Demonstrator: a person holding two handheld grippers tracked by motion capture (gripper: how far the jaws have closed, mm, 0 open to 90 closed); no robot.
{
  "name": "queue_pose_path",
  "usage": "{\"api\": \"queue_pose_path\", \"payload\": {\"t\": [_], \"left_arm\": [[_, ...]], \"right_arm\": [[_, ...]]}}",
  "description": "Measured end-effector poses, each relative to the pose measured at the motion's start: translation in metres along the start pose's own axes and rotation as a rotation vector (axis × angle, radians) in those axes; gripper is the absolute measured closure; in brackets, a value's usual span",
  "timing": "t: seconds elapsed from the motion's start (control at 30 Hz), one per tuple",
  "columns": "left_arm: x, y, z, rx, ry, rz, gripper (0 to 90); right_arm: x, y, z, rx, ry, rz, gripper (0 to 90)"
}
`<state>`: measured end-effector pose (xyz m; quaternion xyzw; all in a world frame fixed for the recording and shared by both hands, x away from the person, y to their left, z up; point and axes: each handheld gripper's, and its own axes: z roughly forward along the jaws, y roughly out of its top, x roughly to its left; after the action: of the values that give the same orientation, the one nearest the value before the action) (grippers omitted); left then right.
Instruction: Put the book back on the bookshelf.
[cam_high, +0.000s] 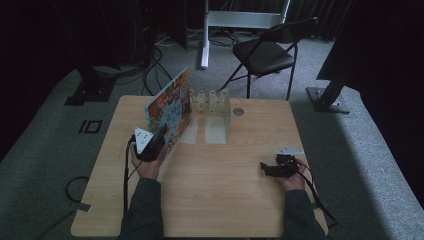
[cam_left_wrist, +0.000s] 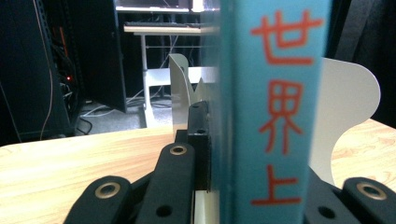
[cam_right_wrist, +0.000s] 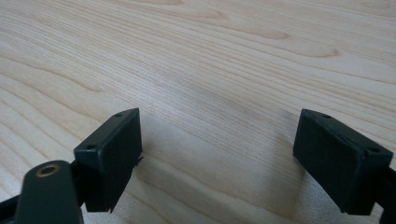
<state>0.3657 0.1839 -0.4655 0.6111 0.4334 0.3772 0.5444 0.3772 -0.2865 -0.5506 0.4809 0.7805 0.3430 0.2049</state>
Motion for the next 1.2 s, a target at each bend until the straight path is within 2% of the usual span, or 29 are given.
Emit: {"api": "queue_pose_path", "payload": {"t": [0.33,0.83,1.03,1.2], "left_arm": [[0.002,-0.005,-0.004,0.006,-0.013,-0.006,80.8],[0.008,-0.027,-0.020,0.027,-0.020,-0.032,80.5],[0.010,-0.032,-0.023,0.036,-0.032,-0.026,80.2],[0.009,-0.034,-0.023,0.026,-0.047,-0.024,79.9]], "right_arm": [[0.000,0.000,0.000,0.001,0.000,0.001,15.3],[0.000,0.000,0.000,0.002,-0.002,-0.001,15.3],[0.000,0.000,0.000,0.002,-0.002,-0.001,15.3],[0.000,0.000,0.000,0.002,-0.002,-0.001,15.3]]}}
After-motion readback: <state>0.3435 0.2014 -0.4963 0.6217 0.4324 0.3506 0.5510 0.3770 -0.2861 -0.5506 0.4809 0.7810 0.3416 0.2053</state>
